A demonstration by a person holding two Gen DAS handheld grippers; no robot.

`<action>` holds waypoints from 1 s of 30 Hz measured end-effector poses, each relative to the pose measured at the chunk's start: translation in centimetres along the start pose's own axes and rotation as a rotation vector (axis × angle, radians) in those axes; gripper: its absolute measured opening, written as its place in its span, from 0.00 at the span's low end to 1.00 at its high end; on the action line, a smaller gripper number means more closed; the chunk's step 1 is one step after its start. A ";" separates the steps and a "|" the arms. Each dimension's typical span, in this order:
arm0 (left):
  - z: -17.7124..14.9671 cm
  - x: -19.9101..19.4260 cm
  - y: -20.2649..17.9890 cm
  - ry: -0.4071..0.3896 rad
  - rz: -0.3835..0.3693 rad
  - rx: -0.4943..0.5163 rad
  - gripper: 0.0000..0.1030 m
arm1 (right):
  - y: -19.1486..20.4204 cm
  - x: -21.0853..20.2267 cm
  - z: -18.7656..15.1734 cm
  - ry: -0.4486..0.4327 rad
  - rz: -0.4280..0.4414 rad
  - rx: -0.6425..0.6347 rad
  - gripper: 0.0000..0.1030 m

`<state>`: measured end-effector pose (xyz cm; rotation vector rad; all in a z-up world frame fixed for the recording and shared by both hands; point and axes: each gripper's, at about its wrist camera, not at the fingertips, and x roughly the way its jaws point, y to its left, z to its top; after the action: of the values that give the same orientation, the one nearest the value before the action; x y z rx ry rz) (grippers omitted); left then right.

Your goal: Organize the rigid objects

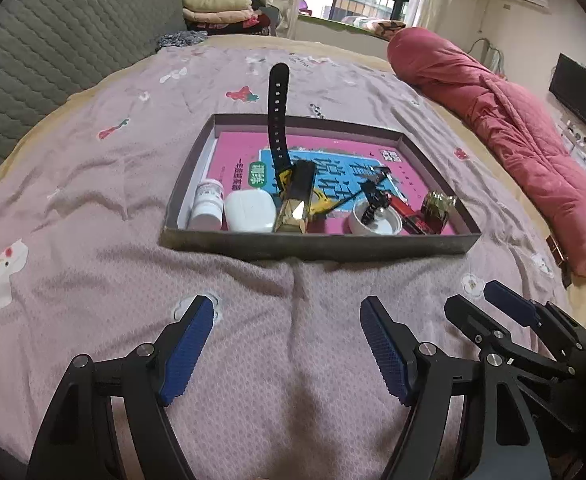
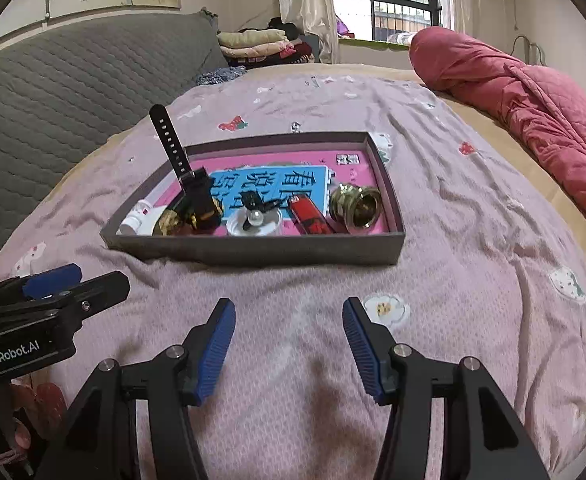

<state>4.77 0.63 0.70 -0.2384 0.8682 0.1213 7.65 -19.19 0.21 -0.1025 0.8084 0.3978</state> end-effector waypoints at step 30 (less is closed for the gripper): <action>-1.2 2.1 0.3 0.073 0.090 -0.003 0.75 | 1.0 0.3 -0.9 0.027 0.006 -0.055 0.54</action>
<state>5.15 0.65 -1.71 -0.2073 0.9517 0.1988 6.89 -18.42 -0.59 -0.1570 0.8249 0.4253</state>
